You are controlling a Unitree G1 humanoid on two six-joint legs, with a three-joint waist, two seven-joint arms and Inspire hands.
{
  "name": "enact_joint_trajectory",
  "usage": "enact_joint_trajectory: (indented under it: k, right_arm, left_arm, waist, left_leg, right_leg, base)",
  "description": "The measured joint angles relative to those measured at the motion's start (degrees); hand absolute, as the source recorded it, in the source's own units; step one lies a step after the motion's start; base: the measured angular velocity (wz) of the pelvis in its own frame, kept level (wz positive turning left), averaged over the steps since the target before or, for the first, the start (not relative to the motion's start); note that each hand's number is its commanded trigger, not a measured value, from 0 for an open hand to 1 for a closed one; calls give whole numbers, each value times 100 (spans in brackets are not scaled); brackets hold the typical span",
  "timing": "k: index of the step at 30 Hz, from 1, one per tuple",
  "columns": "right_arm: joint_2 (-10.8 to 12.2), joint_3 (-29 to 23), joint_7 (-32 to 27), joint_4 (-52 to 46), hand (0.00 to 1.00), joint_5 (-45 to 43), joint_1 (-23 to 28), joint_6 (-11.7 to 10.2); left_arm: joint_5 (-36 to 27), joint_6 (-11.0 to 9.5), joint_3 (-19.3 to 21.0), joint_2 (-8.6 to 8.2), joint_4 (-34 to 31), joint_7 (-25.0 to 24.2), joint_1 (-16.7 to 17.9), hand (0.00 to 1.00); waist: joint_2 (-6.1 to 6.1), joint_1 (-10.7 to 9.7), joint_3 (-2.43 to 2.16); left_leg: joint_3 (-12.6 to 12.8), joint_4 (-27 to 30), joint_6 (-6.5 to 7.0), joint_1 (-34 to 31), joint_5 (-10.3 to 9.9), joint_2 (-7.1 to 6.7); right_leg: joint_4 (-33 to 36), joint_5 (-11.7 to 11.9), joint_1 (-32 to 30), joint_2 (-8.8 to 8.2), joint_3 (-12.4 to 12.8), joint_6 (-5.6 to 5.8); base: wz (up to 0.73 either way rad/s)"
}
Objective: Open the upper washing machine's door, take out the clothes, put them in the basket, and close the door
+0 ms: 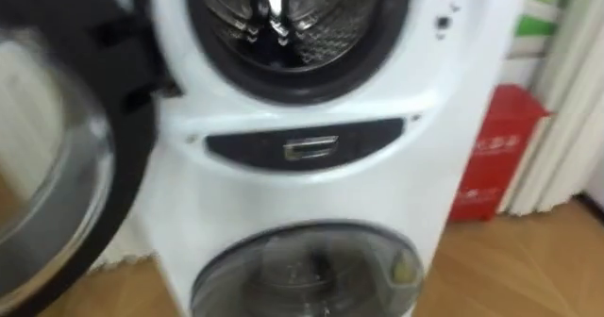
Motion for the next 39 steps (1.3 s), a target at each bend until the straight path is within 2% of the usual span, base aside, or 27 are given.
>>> enact_joint_trajectory:
  k: [1,2,3,4,5,6,7,9,11,14,20,22,26,28,31,33,34,36,37,39]
  right_arm:
    - [4,42,-1,14,0,-22,-6,7]
    - [7,181,-3,11,0,-94,-33,5]
    - [46,257,20,1,0,-122,-16,3]
    - [85,338,17,9,0,-121,1,12]
    - [83,395,18,8,0,-121,1,12]
    - [82,437,15,3,0,-130,-1,12]
    - [83,445,17,0,0,-153,-4,12]
    - [80,488,13,-3,0,-257,-13,9]
    - [80,522,12,-2,0,-354,-44,7]
    - [76,540,16,1,0,-500,-103,-24]
    - [76,537,119,127,0,-503,-198,-67]
    - [77,537,131,134,0,-534,-207,-67]
    - [64,480,125,162,0,-517,-224,-60]
    - [43,434,109,162,0,-488,-221,-59]
    - [36,169,107,157,0,-488,-196,-60]
    - [34,62,60,161,0,-492,-157,-65]
    - [35,12,58,161,0,-515,-148,-65]
    - [34,-269,30,155,0,-808,-139,-91]
    - [31,-300,-4,155,0,-827,-133,-108]
    - [11,-599,-7,155,0,-882,-117,-123]
  left_arm:
    - [2,-10,31,-7,0,-13,18,0]
    - [11,-13,137,-28,25,-50,45,0]
    - [4,-27,278,-32,56,-53,68,0]
    - [-1,-62,432,-27,143,-53,54,0]
    - [-8,-69,481,-26,169,-52,50,0]
    - [-21,-80,543,-21,184,-52,51,0]
    - [-25,-94,542,-7,188,-52,51,0]
    - [-109,-121,543,23,188,-47,50,0]
    - [-243,-143,534,20,238,-40,57,0]
    - [-420,-172,537,14,247,-39,79,0]
    - [-634,-350,603,7,344,-36,125,0]
    - [-681,-353,746,10,345,-29,211,0]
    - [-1081,-353,785,24,373,71,374,0]
    - [-1267,-359,830,26,387,74,426,0]
    - [-1844,-357,1306,51,463,101,424,0]
    - [-2386,-361,1678,70,475,195,447,0]
    - [-2539,-362,1763,75,455,223,432,0]
    - [-2991,-356,2212,116,363,339,414,0]
    - [-3089,-356,2280,148,311,362,414,0]
    - [-3419,-358,2524,258,6,452,418,0]
  waist:
    - [-9,123,-5]
    - [27,307,3]
    - [31,341,5]
    - [-27,344,-12]
    - [-29,344,0]
    - [-88,366,-3]
    - [-80,380,-17]
    - [-162,501,9]
    - [-182,504,29]
    - [-169,489,32]
    - [-96,514,77]
    - [-93,514,79]
    - [-101,517,75]
    - [-82,517,89]
    - [-50,522,97]
    - [-22,624,100]
    - [-14,638,94]
    - [23,685,85]
    - [36,703,79]
    - [128,756,29]
  left_leg:
    - [2,-8,-35,-11,33,-41]
    - [-39,-12,-19,-28,39,-96]
    - [-127,-108,9,-19,91,-99]
    - [-122,-244,-1,39,159,-91]
    - [-94,-312,5,80,192,-90]
    - [-43,-375,22,107,220,-75]
    - [-31,-404,18,128,227,-64]
    - [102,-442,-19,201,227,9]
    - [100,-454,-57,236,204,65]
    - [61,-514,-104,242,205,118]
    - [-177,-625,-143,281,210,130]
    - [-248,-625,-143,283,210,130]
    - [-288,-681,-143,295,210,113]
    - [-372,-751,-143,360,210,102]
    - [-418,-797,-143,388,210,97]
    - [-413,-822,-143,461,210,95]
    - [-418,-822,-143,467,210,94]
    - [-433,-819,-147,463,207,90]
    - [-438,-816,-148,462,207,89]
    - [-443,-805,-148,477,207,90]
  right_leg:
    - [-198,-9,57,21,11,14]
    - [-574,74,130,112,25,-32]
    - [-868,215,242,194,19,-52]
    - [-1067,301,338,231,14,-46]
    - [-1134,336,368,237,17,-51]
    - [-1214,385,382,271,71,-59]
    - [-1241,414,387,307,150,-61]
    - [-1254,449,382,403,303,-97]
    - [-1260,471,397,465,263,-130]
    - [-1360,480,425,530,138,-149]
    - [-1470,465,476,575,27,-164]
    - [-1474,464,472,583,21,-164]
    - [-1565,464,518,582,-23,-164]
    - [-1611,464,580,582,-30,-164]
    - [-1657,464,649,583,-85,-163]
    - [-1654,462,704,584,-81,-160]
    - [-1653,461,711,584,-83,-159]
    - [-1639,461,708,582,-113,-159]
    - [-1635,462,708,582,-113,-159]
    - [-1633,462,736,581,-112,-159]
  base:
    - [-46]
    - [-65]
    - [-51]
    - [-17]
    - [-13]
    - [-19]
    - [-25]
    - [-34]
    - [-23]
    - [-4]
    - [6]
    - [-4]
    - [0]
    - [6]
    - [6]
    - [0]
    - [0]
    - [0]
    - [0]
    - [0]
